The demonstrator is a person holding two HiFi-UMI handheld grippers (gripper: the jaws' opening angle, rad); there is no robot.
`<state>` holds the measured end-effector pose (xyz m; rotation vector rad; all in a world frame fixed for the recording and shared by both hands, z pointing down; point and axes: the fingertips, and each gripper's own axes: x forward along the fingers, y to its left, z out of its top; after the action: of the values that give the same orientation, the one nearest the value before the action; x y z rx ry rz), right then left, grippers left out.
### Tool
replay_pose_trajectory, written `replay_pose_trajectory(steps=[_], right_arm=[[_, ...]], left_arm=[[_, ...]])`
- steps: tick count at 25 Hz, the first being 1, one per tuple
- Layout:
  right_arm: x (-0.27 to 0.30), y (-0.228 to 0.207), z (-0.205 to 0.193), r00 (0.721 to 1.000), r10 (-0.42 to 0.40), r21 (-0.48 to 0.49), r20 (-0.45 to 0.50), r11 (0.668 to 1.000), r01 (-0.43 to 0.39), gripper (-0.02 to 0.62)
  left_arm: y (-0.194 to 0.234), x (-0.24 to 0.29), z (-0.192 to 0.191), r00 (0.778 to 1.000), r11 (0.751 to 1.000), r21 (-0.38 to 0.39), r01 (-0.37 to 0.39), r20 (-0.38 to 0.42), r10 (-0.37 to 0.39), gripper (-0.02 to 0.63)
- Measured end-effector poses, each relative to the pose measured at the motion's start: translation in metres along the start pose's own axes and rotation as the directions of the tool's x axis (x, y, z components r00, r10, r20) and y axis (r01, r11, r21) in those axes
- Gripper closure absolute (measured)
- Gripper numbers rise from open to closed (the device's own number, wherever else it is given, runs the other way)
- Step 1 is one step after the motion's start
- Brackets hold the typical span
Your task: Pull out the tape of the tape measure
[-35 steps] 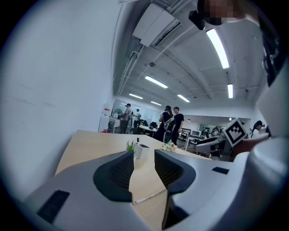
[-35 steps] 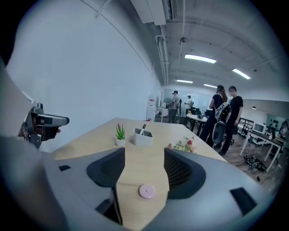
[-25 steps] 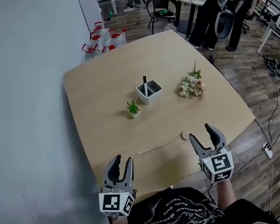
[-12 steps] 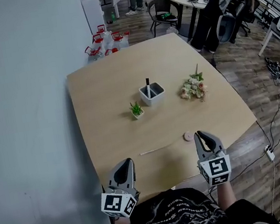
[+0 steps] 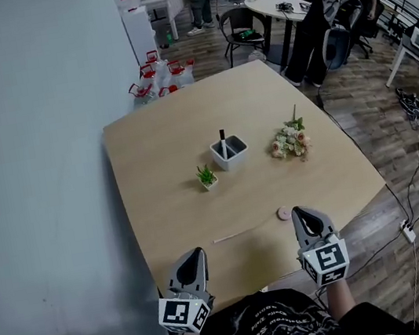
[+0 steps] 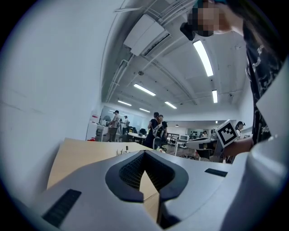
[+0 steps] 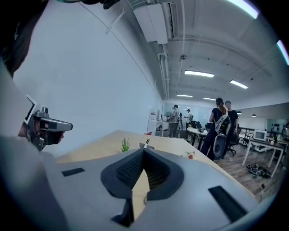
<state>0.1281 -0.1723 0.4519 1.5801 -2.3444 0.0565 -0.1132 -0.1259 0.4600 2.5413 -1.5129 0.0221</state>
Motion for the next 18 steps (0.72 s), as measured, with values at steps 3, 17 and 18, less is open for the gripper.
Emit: replay_pose_trajectory(steps=[3,17,18], right_arm=[[0.0,0.001,0.0,1.0,-0.013,-0.034,-0.009,0.999,0.013,0.583],[0.004,-0.002,-0.009,0.998,-0.042,-0.083,-0.037,0.996,0.039,0.583],[0.004,-0.002,-0.01,0.998,-0.047,-0.087,-0.039,0.995,0.044,0.583]], left_arm=[[0.002,0.001,-0.003,1.0,1.0,0.019,-0.014,-0.012,0.014,0.6],[0.008,0.004,-0.009,0.999,0.999,0.015,-0.034,-0.027,0.034,0.6],[0.009,0.005,-0.011,0.999,0.999,0.022,-0.031,-0.034,0.032,0.6]])
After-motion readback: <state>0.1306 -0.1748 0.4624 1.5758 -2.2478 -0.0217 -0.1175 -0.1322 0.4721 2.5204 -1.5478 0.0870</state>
